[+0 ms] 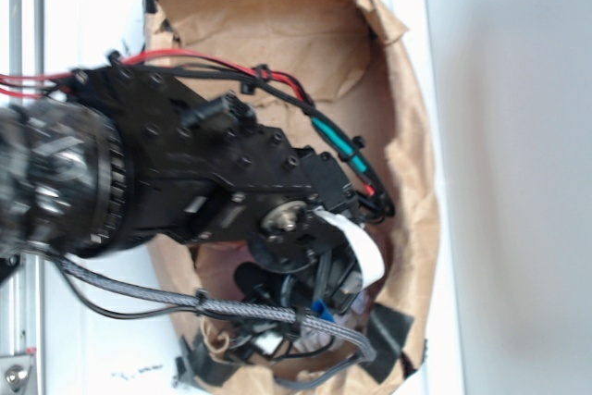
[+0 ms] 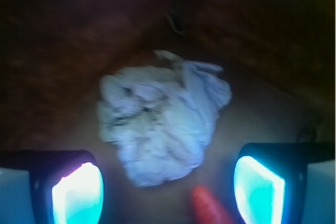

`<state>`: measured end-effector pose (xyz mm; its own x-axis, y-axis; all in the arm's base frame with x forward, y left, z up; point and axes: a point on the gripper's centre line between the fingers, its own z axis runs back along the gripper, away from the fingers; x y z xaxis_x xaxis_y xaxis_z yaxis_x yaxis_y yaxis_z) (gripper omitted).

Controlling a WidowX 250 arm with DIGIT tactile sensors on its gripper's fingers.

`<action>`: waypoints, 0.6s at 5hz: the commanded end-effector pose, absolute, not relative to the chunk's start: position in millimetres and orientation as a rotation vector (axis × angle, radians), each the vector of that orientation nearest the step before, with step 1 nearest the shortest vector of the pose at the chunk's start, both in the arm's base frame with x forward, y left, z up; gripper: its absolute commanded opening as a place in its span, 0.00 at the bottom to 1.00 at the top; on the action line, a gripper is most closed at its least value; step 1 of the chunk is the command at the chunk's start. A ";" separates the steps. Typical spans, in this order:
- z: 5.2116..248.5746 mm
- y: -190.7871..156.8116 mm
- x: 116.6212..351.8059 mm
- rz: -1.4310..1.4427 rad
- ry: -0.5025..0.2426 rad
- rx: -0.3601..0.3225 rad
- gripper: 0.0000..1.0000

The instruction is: Grab the white paper.

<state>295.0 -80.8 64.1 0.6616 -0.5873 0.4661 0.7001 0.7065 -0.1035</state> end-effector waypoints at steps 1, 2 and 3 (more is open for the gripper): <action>34.1 -111.7 305.1 -0.745 -0.389 -0.216 0.95; 26.8 -105.1 313.6 -0.699 -0.381 -0.184 0.00; 28.7 -93.9 315.2 -0.687 -0.382 -0.187 0.00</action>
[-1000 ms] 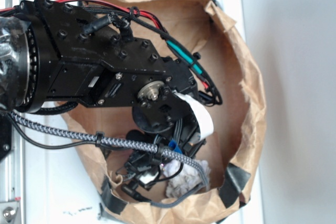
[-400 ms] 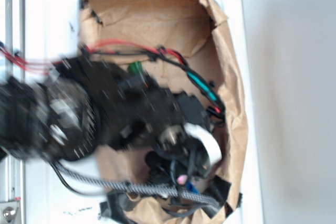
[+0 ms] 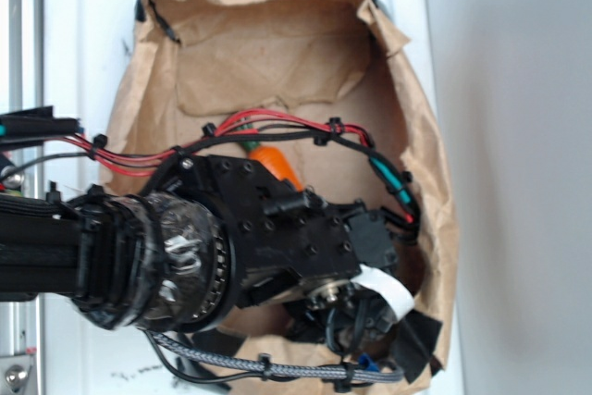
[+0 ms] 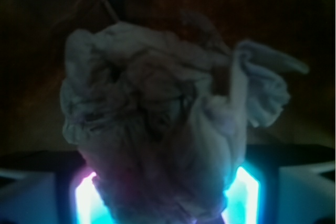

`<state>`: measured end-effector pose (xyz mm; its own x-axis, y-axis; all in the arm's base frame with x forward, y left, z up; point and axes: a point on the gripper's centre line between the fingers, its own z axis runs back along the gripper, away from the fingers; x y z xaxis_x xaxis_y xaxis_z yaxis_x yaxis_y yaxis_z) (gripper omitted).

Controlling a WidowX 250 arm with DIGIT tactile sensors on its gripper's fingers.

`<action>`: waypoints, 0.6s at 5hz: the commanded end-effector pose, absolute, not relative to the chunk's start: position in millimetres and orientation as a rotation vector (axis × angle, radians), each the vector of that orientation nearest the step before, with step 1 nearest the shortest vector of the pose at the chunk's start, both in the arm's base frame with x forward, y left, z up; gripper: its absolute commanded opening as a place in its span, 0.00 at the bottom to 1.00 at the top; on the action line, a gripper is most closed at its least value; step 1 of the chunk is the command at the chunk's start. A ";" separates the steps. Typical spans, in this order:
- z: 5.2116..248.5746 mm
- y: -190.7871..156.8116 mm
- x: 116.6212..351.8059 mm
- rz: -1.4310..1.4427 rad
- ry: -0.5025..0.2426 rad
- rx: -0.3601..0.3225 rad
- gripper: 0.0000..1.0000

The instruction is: Grab the white paper.

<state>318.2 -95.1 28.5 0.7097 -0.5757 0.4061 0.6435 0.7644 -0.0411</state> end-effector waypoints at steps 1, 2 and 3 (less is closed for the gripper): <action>54.0 -77.0 314.9 -0.659 -0.401 -0.234 0.00; 93.8 -44.8 316.2 -0.507 -0.383 -0.197 0.00; 134.0 -2.7 309.3 -0.404 -0.425 -0.242 0.00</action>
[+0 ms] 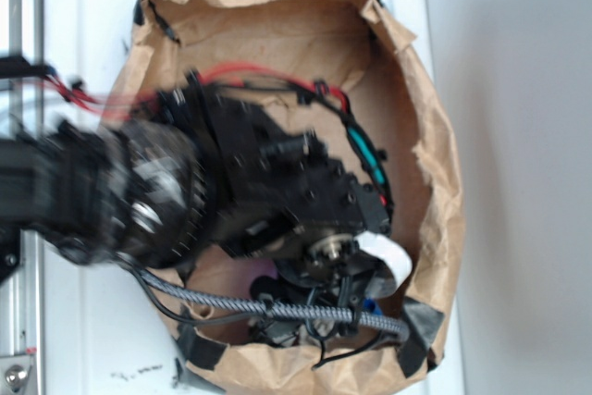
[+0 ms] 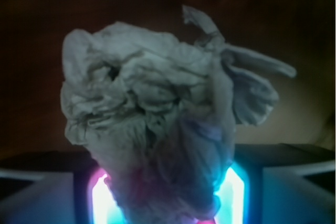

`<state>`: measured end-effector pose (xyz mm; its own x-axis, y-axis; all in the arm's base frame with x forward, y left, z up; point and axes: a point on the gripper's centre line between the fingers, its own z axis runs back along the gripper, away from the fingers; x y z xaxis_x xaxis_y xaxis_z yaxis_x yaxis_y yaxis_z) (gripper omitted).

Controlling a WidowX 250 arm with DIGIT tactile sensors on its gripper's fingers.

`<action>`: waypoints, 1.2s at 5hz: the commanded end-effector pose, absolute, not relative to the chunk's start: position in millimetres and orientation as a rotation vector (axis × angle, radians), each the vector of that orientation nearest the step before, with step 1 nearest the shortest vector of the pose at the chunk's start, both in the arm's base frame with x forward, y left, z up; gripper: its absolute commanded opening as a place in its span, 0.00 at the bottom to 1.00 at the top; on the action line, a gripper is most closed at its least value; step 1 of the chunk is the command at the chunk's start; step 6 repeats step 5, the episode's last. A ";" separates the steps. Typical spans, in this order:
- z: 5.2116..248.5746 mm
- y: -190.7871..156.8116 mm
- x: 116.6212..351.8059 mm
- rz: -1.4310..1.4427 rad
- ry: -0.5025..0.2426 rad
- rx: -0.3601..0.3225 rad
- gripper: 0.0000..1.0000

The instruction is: Grab the white paper.

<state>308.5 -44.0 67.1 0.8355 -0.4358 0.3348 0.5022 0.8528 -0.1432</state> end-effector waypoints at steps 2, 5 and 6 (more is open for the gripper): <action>187.1 30.3 297.9 -0.259 -0.373 -0.096 0.00; 201.1 42.2 286.0 -0.186 -0.203 0.093 0.00; 201.1 42.2 286.0 -0.186 -0.203 0.093 0.00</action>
